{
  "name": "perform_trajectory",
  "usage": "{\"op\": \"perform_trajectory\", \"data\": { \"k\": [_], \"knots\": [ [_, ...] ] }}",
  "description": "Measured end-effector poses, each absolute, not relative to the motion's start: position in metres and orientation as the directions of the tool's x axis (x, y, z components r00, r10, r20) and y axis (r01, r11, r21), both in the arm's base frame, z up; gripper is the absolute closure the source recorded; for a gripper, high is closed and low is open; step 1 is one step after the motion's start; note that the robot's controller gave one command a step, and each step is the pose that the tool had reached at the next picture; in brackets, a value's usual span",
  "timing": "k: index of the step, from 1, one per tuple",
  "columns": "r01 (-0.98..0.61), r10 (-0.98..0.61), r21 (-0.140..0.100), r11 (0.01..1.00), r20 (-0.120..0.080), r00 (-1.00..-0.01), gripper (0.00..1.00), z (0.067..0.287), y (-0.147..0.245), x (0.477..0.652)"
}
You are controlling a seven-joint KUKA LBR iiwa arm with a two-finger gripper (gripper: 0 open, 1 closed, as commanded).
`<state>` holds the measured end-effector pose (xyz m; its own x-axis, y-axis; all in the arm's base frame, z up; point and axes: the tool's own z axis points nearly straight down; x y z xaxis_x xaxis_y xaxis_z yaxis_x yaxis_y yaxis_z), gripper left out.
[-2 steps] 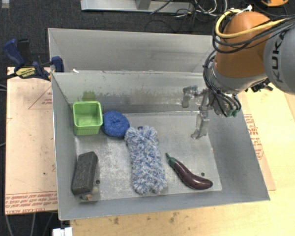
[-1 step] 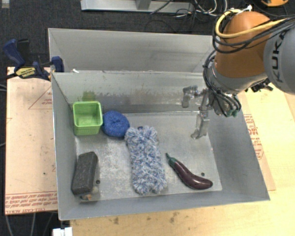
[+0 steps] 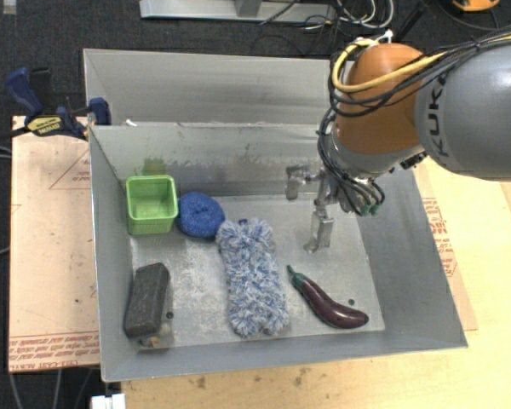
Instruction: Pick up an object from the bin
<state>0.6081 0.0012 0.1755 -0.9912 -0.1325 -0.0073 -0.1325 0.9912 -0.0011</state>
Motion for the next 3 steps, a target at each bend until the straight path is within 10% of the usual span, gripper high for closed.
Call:
{"op": "perform_trajectory", "data": {
  "k": [1,3],
  "knots": [
    [-0.300,-0.300,0.002,0.954,-0.005,-0.954,0.00,0.117,-0.005,0.589],
    [-0.290,-0.290,0.004,0.957,0.004,-0.957,0.00,0.099,-0.003,0.587]
  ]
}}
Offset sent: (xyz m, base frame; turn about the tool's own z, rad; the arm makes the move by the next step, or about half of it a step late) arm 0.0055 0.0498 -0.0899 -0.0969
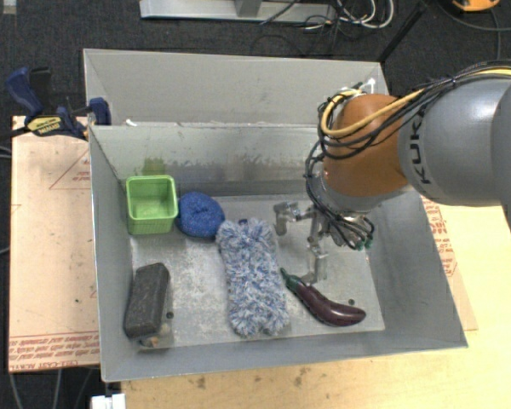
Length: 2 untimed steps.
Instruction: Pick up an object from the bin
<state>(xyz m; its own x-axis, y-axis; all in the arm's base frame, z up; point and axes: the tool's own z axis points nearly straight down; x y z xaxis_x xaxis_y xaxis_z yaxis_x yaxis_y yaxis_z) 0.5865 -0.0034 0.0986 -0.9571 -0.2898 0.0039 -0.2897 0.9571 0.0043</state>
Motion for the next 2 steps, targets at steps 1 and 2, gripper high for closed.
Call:
{"op": "perform_trajectory", "data": {
  "k": [1,2],
  "knots": [
    [-0.449,-0.449,-0.001,0.894,-0.001,-0.894,0.00,0.106,0.047,0.575],
    [-0.480,-0.480,-0.002,0.877,-0.002,-0.877,1.00,0.085,0.084,0.585]
  ]
}}
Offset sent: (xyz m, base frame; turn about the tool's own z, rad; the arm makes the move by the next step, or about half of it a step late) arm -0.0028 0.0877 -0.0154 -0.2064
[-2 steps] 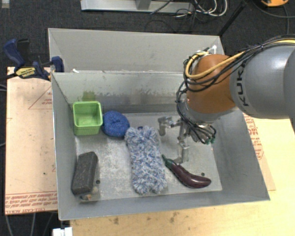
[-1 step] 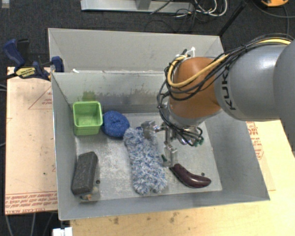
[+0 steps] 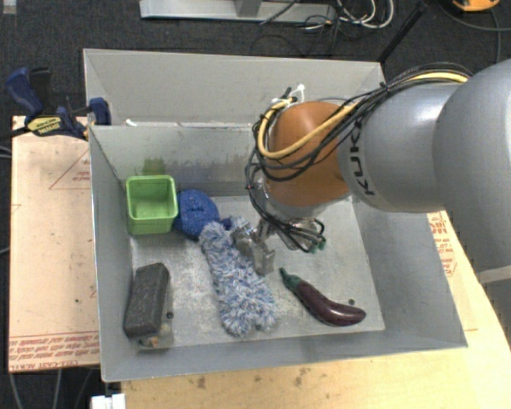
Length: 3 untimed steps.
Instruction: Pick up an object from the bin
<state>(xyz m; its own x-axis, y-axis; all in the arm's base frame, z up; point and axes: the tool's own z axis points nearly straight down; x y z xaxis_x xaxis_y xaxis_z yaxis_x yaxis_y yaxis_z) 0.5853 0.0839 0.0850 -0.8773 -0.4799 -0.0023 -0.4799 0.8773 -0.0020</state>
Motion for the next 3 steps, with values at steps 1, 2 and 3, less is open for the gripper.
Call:
{"op": "perform_trajectory", "data": {
  "k": [1,2,3],
  "knots": [
    [-0.480,-0.480,-0.002,0.877,-0.002,-0.877,1.00,0.085,0.084,0.585],
    [-0.490,-0.490,0.003,0.872,0.003,-0.872,1.00,0.118,0.085,0.583],
    [-0.544,-0.544,0.000,0.839,-0.004,-0.839,1.00,0.218,0.075,0.609]
  ]
}}
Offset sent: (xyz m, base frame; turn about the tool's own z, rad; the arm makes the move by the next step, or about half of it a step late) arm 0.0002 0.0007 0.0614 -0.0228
